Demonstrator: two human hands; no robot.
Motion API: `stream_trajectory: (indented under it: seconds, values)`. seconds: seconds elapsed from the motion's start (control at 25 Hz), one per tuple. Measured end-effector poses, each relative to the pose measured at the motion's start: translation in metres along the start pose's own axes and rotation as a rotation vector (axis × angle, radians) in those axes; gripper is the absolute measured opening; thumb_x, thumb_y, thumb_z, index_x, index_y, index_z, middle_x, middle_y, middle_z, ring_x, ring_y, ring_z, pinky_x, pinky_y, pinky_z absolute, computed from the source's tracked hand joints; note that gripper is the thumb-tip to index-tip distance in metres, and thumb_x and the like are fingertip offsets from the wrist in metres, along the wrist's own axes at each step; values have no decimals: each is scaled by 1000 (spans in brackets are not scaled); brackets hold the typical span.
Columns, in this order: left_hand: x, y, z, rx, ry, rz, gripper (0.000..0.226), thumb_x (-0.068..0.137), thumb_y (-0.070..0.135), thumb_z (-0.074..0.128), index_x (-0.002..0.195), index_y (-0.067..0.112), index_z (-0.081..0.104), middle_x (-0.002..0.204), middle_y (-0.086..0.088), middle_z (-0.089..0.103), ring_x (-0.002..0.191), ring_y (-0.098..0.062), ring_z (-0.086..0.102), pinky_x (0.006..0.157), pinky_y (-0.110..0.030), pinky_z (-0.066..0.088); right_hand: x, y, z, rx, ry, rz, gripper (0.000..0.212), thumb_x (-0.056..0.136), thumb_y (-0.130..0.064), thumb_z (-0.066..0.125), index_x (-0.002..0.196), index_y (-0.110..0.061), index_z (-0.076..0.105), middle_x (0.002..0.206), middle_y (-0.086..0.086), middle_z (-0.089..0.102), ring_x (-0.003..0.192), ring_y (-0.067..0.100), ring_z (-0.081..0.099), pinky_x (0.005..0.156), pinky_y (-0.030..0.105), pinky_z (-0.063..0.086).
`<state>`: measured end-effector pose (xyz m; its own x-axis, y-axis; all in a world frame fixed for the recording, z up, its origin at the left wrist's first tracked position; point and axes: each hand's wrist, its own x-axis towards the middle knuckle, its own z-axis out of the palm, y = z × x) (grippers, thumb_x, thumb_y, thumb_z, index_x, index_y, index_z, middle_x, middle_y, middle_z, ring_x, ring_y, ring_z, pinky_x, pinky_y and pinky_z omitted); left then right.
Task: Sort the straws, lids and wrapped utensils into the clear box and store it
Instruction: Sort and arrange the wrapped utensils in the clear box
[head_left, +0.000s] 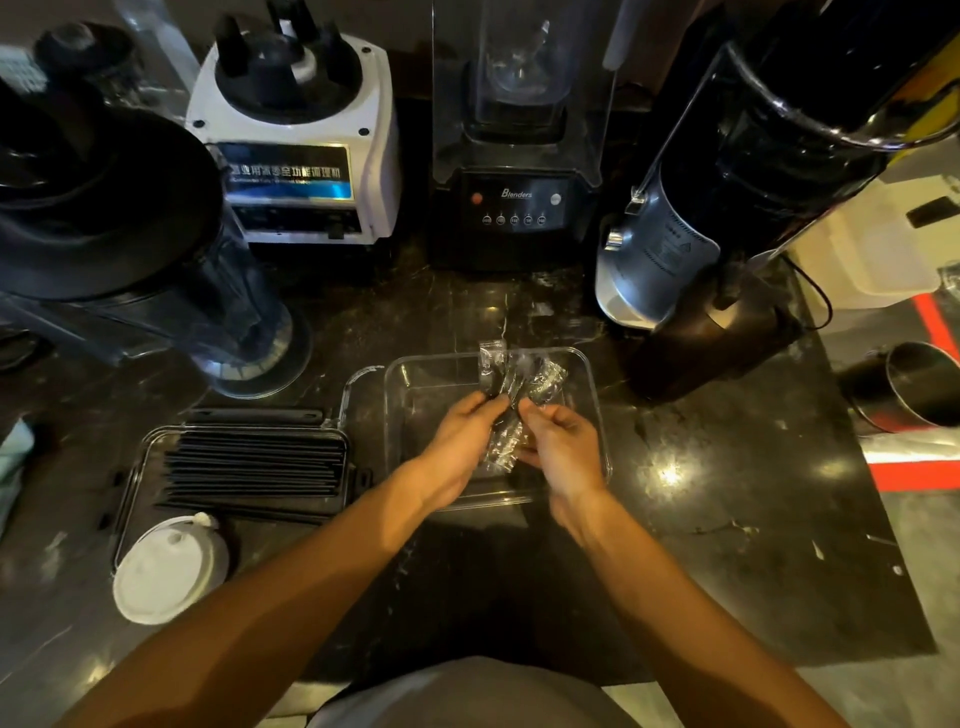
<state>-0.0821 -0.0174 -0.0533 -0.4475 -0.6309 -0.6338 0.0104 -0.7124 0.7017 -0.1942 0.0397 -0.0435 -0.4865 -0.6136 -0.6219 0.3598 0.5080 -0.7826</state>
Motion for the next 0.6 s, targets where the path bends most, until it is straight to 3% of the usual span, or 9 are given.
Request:
stream_trajectory:
  seconds: [0.16,0.28,0.44,0.52,0.6]
  values:
    - [10,12,-12,402,-93,-31,15,97,21,59,104,17,72,93,-1,74,89,-17,66,83,-34,50,5,-9,1,20,-17,166,14,103,-14,61,105,-2,68,72,3,64,58,10,58,54,24,56]
    - [22,23,-15,745,-172,-17,15,98,18,58,105,16,71,99,-2,72,92,-14,65,85,-30,50,11,-12,1,14,-52,297,15,104,-2,55,109,1,68,73,6,65,58,11,61,63,31,64]
    - [34,26,-4,1141,-212,68,37,102,21,58,138,21,53,118,-2,67,101,-15,64,76,-26,47,19,-9,1,76,-29,346,15,104,5,48,110,5,61,79,14,71,61,15,64,67,36,65]
    - [40,23,1,1232,-209,123,33,102,19,54,135,22,49,120,-4,64,95,-17,63,74,-29,49,22,-8,1,87,-18,358,16,105,3,49,110,5,64,82,15,71,61,15,65,66,37,65]
    - [46,19,3,1304,-192,158,20,100,16,53,118,22,59,125,-7,57,104,-22,61,86,-35,51,25,-7,1,60,14,370,16,105,-2,54,110,4,68,75,13,68,54,13,61,59,36,65]
